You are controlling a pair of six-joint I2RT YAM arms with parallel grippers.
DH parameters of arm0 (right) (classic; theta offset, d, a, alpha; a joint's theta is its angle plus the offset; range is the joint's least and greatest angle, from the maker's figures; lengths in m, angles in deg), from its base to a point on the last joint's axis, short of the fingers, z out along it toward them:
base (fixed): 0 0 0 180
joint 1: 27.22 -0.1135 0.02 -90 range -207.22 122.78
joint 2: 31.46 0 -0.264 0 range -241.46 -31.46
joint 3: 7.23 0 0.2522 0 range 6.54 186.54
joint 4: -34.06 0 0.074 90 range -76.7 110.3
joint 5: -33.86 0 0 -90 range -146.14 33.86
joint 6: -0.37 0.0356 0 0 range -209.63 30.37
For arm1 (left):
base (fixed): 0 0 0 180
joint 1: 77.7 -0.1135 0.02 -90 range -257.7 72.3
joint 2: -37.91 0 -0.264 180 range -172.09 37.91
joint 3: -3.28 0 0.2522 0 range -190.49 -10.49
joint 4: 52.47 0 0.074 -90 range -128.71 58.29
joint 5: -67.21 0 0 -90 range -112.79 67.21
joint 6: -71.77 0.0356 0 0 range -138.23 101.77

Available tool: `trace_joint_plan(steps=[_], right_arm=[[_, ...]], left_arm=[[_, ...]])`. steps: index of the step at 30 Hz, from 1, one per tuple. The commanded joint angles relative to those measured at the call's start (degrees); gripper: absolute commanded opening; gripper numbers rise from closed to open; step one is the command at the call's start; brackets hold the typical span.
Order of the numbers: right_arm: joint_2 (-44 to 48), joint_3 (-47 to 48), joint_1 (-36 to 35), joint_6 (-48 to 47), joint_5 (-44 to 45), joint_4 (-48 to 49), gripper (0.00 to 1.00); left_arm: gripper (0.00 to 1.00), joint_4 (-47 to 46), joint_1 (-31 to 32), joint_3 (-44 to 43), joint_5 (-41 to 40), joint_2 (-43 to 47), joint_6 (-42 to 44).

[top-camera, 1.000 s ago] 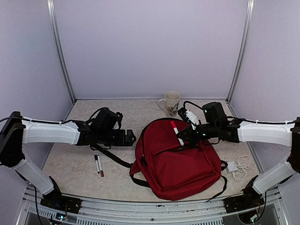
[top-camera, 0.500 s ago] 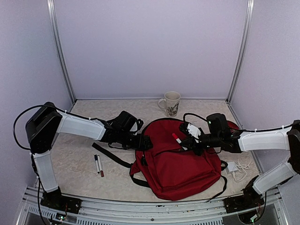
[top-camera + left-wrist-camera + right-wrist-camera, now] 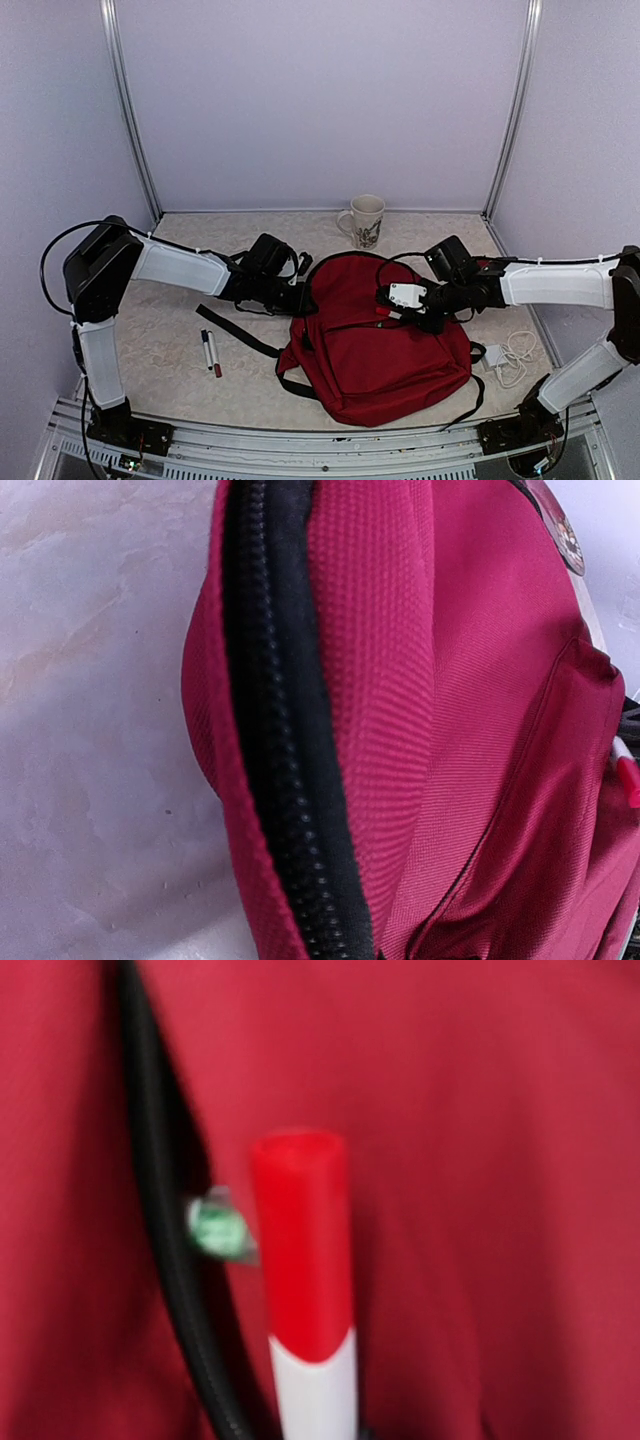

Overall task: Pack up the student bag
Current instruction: Place the pen in the lower front pocket of the bag.

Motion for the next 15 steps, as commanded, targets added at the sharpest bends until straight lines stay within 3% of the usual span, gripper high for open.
trace_joint_plan(steps=[1, 7, 9, 11, 15], right_arm=[[-3.36, 2.51, -3.84, -5.13, 8.43, -10.76, 0.00], [-4.65, 3.64, -8.89, -8.80, 15.85, -11.58, 0.01], [-5.10, 4.97, -9.63, -8.70, 17.34, -10.81, 0.11], [-5.90, 7.15, -9.93, -7.46, 17.15, -9.89, 0.31], [-4.48, 9.19, -10.46, -5.96, 15.97, -5.59, 0.44]], left_arm=[[0.00, -0.17, -1.00, -1.69, -1.12, 2.06, 2.48], [0.00, -1.44, -0.66, -1.08, -0.62, 3.43, 2.60], [0.00, -1.68, -0.45, -1.11, -0.27, 3.84, 3.05], [0.00, -1.74, -0.16, -1.13, -0.30, 4.10, 3.41], [0.00, -1.96, 0.30, -1.20, -0.48, 4.76, 3.95]])
